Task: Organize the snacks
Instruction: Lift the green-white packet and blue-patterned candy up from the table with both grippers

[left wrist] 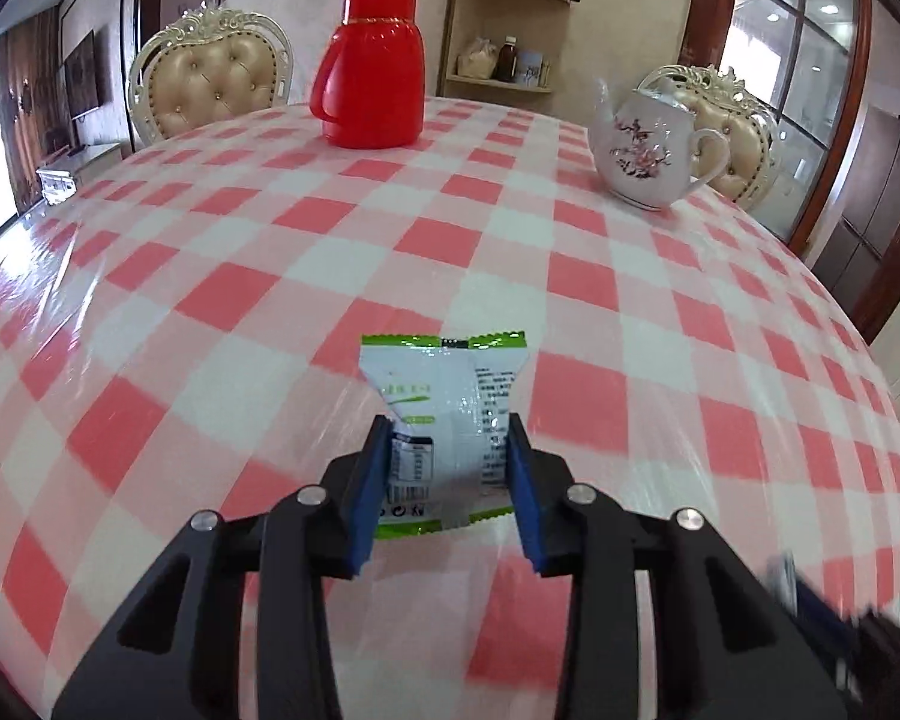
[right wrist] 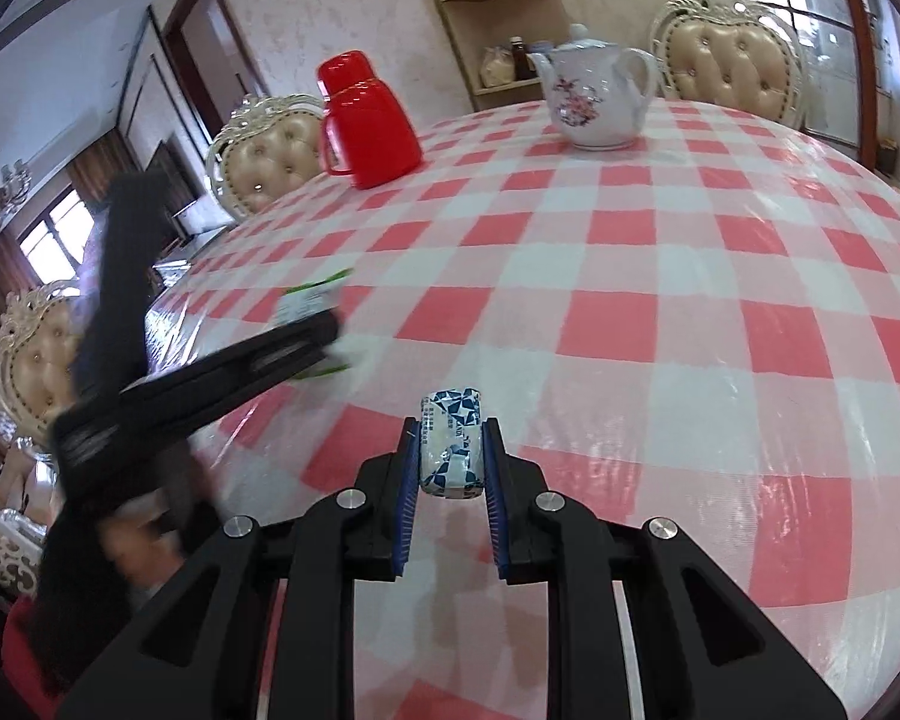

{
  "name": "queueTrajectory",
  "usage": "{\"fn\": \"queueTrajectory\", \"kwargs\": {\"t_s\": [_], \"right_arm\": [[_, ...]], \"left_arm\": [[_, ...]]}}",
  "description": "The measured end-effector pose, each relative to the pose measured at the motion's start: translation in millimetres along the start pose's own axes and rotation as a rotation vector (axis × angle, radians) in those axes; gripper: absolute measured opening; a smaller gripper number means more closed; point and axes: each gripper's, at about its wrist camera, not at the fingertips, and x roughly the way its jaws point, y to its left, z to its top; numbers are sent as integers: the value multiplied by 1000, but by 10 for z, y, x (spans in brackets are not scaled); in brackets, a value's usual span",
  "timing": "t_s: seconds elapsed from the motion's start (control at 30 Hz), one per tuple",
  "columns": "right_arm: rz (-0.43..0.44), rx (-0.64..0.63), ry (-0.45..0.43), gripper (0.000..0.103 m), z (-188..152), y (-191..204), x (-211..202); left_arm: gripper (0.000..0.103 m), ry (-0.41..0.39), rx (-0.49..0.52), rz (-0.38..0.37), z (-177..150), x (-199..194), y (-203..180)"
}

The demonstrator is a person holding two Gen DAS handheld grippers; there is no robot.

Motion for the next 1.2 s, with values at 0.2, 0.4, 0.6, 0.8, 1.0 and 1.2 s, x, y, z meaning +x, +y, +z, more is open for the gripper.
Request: {"fn": "queueTrajectory", "kwargs": {"t_s": [0.2, 0.4, 0.6, 0.8, 1.0, 1.2], "right_arm": [[-15, -6, -6, 20, -14, -17, 29], [-2, 22, -29, 20, -98, 0, -44], [49, 36, -48, 20, -334, 107, -338], [117, 74, -62, 20, -580, 202, -580], [178, 85, -54, 20, -762, 361, -722], [212, 41, -46, 20, -937, 607, -886]], "left_arm": [[38, -11, -6, -1, -383, -464, 148], [38, -45, -27, -8, -687, -848, 335], [38, -90, -54, -11, -800, -1099, 445], [38, -115, -40, 0, -998, -1301, 441], [38, -132, -64, -3, -1215, -1521, 515], [38, -191, -38, 15, -1401, -1813, 476]]}}
